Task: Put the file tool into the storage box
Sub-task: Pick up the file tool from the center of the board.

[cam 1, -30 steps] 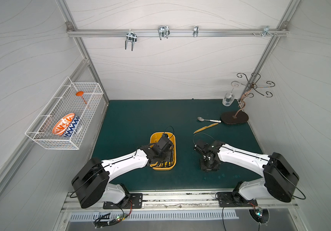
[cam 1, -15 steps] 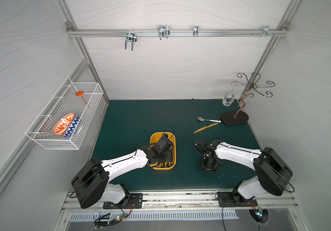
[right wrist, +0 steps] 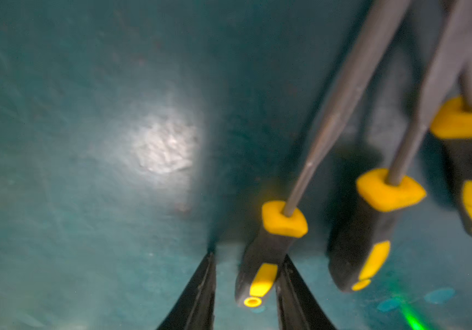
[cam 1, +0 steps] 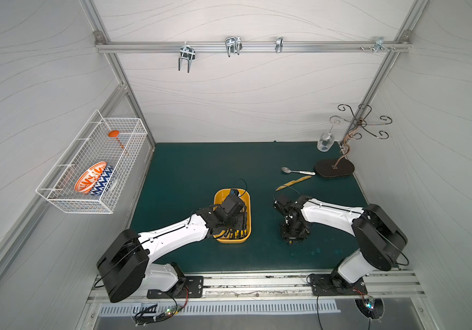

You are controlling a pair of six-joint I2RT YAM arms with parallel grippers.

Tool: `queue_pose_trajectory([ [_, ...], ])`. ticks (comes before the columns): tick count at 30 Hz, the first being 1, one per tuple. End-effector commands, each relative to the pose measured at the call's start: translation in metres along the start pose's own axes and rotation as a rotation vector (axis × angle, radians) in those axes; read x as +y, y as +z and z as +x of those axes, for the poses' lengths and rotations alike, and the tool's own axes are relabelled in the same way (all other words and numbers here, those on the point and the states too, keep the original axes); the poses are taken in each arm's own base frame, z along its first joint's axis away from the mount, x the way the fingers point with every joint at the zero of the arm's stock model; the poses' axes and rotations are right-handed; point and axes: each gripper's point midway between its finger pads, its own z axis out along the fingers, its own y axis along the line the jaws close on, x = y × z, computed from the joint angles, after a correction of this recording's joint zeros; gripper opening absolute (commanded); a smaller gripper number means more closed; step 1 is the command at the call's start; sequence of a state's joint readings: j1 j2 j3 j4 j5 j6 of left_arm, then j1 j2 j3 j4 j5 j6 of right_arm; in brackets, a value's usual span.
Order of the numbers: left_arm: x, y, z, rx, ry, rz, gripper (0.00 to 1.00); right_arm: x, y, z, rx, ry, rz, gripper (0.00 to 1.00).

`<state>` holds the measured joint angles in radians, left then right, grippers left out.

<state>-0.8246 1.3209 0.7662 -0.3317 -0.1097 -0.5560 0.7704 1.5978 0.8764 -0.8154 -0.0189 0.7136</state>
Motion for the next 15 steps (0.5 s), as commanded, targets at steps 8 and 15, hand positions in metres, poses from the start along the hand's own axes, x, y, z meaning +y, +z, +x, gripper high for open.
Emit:
queue_pose_trajectory([
  [8, -0.0091, -0.0092, -0.0221, -0.076, -0.005, 0.035, 0.70, 0.0015, 0.0025, -0.0036, 0.016, -0.003, -0.003, 0.36],
  [15, -0.0081, -0.0064, -0.0198, -0.066, -0.016, 0.038, 0.70, 0.0010, 0.0018, -0.0037, 0.004, 0.006, -0.009, 0.30],
])
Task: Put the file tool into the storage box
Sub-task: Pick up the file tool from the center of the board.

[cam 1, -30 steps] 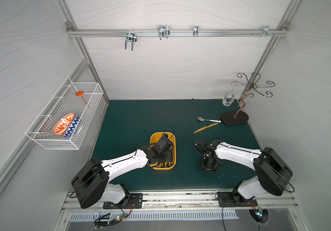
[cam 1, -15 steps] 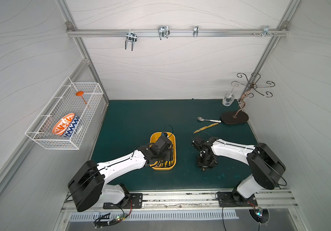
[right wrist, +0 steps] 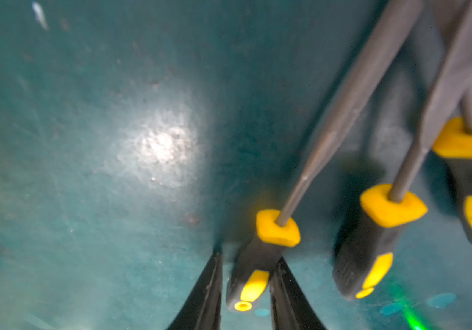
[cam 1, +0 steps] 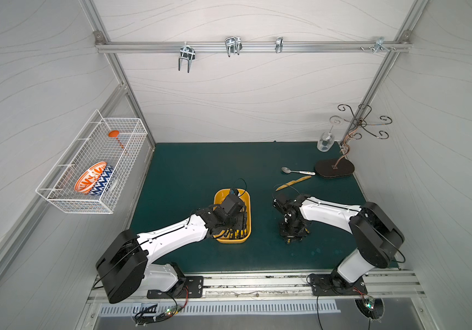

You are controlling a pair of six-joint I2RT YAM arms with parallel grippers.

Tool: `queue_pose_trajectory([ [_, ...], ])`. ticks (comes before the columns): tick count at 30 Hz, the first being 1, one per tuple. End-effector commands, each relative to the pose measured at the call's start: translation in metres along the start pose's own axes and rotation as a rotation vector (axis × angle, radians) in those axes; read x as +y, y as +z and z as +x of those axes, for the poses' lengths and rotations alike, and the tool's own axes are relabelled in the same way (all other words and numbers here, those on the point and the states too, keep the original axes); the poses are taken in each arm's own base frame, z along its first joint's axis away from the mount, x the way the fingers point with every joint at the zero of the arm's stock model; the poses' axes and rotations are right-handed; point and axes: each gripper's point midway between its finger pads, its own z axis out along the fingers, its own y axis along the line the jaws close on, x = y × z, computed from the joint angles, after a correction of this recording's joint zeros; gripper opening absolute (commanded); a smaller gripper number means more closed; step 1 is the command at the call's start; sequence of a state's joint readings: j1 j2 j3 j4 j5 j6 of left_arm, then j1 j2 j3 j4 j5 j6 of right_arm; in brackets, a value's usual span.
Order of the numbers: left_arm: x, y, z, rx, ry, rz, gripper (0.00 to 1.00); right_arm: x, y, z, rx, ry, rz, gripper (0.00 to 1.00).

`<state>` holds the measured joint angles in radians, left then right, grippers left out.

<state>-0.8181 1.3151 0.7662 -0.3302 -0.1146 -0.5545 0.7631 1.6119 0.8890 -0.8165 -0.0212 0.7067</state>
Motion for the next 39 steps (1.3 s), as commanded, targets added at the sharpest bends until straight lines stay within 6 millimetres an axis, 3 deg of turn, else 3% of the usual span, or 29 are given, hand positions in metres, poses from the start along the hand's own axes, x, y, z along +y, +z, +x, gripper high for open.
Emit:
queue_pose_trajectory([
  [1, -0.010, -0.005, -0.016, -0.054, -0.011, 0.042, 0.70, 0.000, 0.003, 0.000, 0.004, 0.009, -0.010, 0.26],
  [5, -0.008, -0.005, -0.016, -0.060, -0.018, 0.038, 0.70, -0.001, 0.008, 0.002, 0.011, 0.010, -0.011, 0.04],
  [7, -0.008, -0.005, -0.016, -0.060, -0.018, 0.038, 0.70, -0.002, 0.008, 0.002, 0.005, 0.015, -0.009, 0.00],
  [19, -0.008, -0.001, -0.012, -0.040, -0.021, 0.040, 0.70, 0.007, 0.005, -0.001, -0.002, 0.013, -0.051, 0.00],
  [28, -0.008, 0.000, -0.012, -0.036, -0.021, 0.040, 0.70, 0.025, -0.015, -0.012, -0.083, -0.004, -0.154, 0.00],
  [39, -0.008, 0.001, -0.010, -0.027, -0.021, 0.042, 0.70, 0.026, -0.019, -0.013, -0.108, 0.002, -0.180, 0.00],
])
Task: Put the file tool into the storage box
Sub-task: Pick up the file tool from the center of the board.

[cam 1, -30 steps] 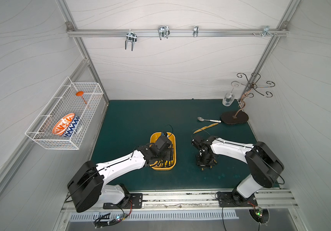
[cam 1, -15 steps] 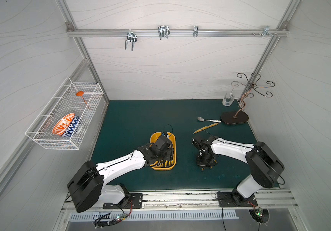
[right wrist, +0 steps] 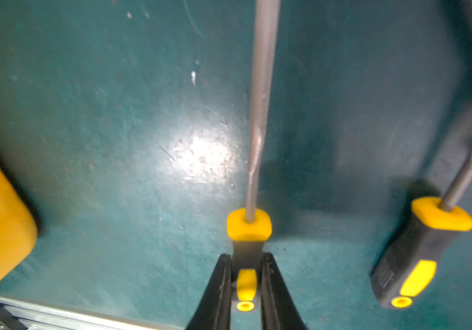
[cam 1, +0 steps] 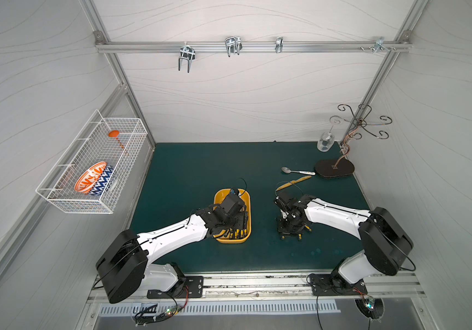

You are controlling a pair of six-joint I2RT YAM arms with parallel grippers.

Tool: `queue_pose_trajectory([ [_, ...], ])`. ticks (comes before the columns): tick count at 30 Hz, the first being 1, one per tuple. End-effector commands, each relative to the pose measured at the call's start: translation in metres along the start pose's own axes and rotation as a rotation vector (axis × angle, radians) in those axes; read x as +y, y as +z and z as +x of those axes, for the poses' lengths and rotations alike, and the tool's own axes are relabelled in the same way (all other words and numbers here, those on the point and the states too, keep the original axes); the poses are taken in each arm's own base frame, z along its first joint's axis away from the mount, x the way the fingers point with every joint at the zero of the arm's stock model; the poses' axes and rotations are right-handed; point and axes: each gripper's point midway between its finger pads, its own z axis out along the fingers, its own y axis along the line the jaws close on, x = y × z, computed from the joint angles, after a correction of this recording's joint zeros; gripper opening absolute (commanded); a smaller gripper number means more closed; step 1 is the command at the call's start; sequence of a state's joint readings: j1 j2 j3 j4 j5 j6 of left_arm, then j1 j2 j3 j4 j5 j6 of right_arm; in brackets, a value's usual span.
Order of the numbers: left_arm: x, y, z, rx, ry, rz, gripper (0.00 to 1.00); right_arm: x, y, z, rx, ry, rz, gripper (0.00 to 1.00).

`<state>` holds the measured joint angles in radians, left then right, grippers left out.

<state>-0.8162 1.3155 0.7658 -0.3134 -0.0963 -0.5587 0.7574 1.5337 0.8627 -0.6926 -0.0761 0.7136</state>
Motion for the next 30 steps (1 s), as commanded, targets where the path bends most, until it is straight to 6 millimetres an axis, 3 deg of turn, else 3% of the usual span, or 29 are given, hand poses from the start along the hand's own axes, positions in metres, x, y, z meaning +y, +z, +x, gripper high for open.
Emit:
queue_pose_trajectory([
  [1, -0.004, 0.001, -0.008, -0.025, -0.014, 0.019, 0.70, 0.003, -0.004, 0.000, -0.017, 0.016, -0.026, 0.00],
  [15, -0.006, -0.001, -0.009, -0.036, -0.011, 0.035, 0.69, 0.012, -0.024, -0.004, -0.088, 0.005, -0.077, 0.00],
  [18, -0.017, -0.006, -0.014, -0.052, -0.004, 0.092, 0.69, 0.030, -0.036, -0.008, -0.146, -0.051, -0.145, 0.00],
  [24, -0.045, -0.028, -0.026, -0.139, -0.032, 0.300, 0.71, 0.083, -0.074, -0.003, -0.264, -0.223, -0.341, 0.00],
  [30, -0.055, -0.051, -0.039, -0.242, -0.085, 0.446, 0.76, 0.111, -0.105, 0.009, -0.339, -0.320, -0.457, 0.00],
])
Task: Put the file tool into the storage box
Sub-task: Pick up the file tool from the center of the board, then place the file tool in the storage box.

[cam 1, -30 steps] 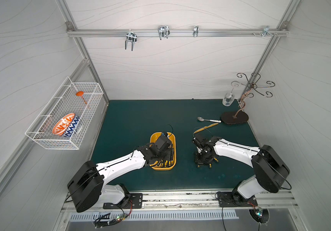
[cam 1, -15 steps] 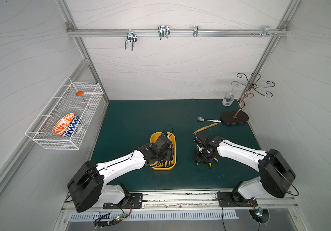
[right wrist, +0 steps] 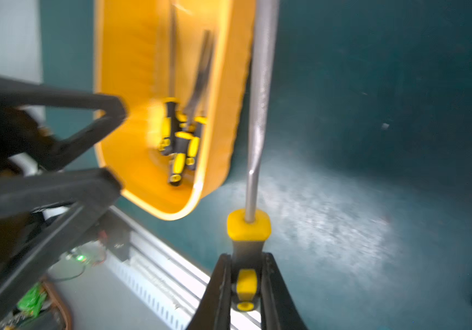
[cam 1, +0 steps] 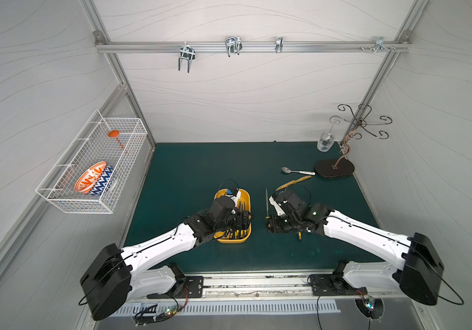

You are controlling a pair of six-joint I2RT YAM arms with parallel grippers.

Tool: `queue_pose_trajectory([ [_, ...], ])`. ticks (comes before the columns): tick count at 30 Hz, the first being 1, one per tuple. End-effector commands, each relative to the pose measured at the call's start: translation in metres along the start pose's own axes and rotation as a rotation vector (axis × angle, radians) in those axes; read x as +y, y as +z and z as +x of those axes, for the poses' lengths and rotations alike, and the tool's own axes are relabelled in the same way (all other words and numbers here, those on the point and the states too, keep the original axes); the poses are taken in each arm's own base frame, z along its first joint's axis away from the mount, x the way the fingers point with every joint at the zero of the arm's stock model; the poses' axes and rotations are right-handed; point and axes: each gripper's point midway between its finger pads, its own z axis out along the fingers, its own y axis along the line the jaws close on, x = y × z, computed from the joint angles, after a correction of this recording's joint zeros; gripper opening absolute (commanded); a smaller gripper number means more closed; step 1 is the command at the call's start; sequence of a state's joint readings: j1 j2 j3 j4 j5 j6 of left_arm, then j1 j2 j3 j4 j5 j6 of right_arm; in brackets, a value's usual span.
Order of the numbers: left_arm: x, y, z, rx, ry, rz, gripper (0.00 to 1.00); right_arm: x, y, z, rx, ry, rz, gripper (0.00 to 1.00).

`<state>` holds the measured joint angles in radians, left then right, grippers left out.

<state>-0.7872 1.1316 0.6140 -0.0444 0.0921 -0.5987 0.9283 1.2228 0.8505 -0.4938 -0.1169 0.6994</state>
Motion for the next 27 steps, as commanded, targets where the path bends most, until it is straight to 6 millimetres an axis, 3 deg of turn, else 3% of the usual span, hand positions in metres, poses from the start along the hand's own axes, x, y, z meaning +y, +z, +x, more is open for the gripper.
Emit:
queue_pose_trajectory([
  [1, -0.028, -0.011, -0.025, -0.104, -0.017, 0.146, 0.77, 0.028, -0.013, -0.011, -0.062, -0.066, -0.097, 0.00],
  [6, -0.032, -0.017, -0.028, -0.125, -0.020, 0.169, 0.76, 0.043, -0.017, -0.010, -0.066, -0.094, -0.145, 0.00],
  [13, -0.042, -0.026, -0.033, -0.158, -0.021, 0.224, 0.77, 0.047, -0.008, -0.009, -0.049, -0.121, -0.121, 0.00],
  [27, -0.045, -0.010, -0.025, -0.109, -0.034, 0.254, 0.73, 0.092, -0.009, -0.010, -0.038, -0.247, -0.199, 0.00],
])
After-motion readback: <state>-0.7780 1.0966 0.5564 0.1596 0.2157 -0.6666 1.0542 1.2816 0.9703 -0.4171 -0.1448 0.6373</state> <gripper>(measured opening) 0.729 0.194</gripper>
